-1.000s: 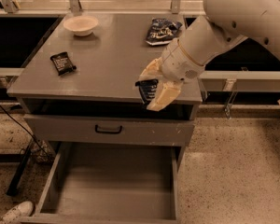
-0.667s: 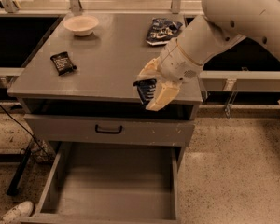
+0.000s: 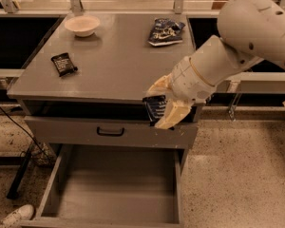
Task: Place rxbar blueberry into middle drawer
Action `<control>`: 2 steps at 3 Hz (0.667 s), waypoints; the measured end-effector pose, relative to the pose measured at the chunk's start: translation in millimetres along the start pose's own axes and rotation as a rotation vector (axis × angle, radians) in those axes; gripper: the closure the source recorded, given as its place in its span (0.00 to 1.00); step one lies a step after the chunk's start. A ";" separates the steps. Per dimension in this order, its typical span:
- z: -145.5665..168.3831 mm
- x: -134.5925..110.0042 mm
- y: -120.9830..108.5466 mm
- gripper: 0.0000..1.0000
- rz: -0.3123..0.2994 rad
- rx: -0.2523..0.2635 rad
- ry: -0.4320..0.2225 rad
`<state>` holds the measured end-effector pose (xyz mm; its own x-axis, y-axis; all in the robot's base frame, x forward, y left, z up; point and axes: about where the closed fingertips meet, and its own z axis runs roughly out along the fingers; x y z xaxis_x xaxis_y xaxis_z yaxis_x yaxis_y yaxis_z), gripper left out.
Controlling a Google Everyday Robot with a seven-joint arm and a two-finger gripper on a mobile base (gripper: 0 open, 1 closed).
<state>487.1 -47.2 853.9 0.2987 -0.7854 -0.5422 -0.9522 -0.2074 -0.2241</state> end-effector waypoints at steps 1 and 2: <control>7.8 11.3 33.7 1.00 0.025 -0.034 0.009; 21.4 23.0 61.7 1.00 0.044 -0.083 0.017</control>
Offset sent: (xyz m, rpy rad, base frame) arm -0.0706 -0.0289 -0.0683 -0.0542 0.1374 0.0090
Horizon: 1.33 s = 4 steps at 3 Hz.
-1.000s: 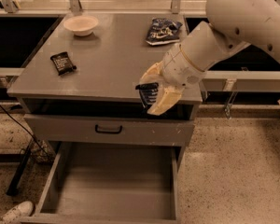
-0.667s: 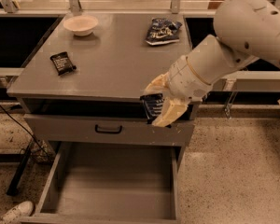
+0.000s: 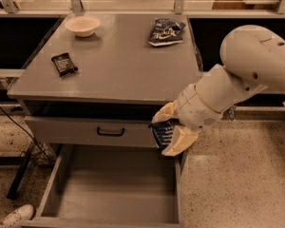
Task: Place rxbar blueberry into middle drawer
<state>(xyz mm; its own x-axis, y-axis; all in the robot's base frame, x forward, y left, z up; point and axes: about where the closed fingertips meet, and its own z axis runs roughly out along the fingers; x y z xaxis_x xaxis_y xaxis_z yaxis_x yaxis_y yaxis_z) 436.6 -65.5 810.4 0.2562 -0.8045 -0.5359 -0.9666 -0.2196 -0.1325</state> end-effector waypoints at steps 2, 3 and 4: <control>37.2 -1.3 -12.4 1.00 0.036 -0.041 0.004; 65.4 -0.2 -24.3 1.00 0.070 -0.071 -0.012; 65.4 -0.2 -24.3 1.00 0.070 -0.070 -0.011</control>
Offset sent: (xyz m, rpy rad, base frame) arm 0.0248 0.0487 -0.0620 -0.0270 0.1133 -0.0233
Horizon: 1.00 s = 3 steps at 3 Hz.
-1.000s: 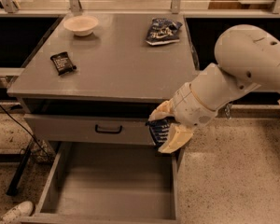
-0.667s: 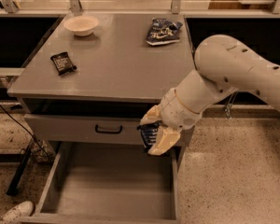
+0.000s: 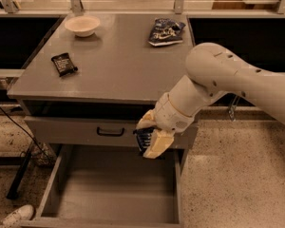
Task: Place rxbar blueberry into middle drawer
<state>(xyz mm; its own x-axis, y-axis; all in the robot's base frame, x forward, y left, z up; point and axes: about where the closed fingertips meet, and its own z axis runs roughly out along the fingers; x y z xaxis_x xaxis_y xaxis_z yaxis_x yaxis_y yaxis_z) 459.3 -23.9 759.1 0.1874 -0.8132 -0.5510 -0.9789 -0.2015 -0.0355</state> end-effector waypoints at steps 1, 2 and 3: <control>9.3 4.7 5.8 1.00 0.041 0.021 0.166; 14.2 10.1 14.0 1.00 0.092 0.034 0.335; 13.2 11.4 13.0 1.00 0.128 0.046 0.341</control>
Offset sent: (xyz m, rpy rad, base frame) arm -0.0220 -0.0089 -0.0230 -0.5148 -0.0481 -0.1896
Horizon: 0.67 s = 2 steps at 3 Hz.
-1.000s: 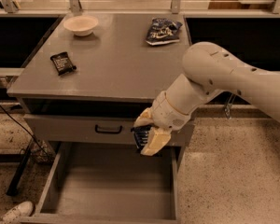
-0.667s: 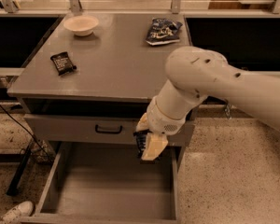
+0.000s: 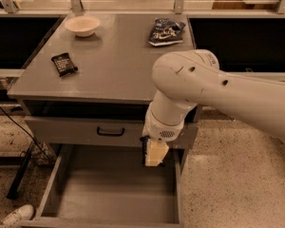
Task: Place rxbar blueberry into middle drawer
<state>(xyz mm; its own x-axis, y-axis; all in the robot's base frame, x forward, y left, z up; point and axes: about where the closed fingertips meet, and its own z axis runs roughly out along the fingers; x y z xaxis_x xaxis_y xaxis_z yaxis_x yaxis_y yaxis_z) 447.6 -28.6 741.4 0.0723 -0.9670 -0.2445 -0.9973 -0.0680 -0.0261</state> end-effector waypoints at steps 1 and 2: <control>0.1 0.0 0.0 1.00 0.000 0.000 0.000; 17.4 0.2 3.8 1.00 0.007 0.010 -0.022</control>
Offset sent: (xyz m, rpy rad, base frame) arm -0.0086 0.0108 -0.0498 0.0671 -0.0141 -0.0268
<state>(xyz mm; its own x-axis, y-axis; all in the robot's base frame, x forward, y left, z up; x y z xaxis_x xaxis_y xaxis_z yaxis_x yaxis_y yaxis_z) 444.0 -24.8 724.4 0.0655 -0.9619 -0.2656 -0.9977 -0.0586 -0.0338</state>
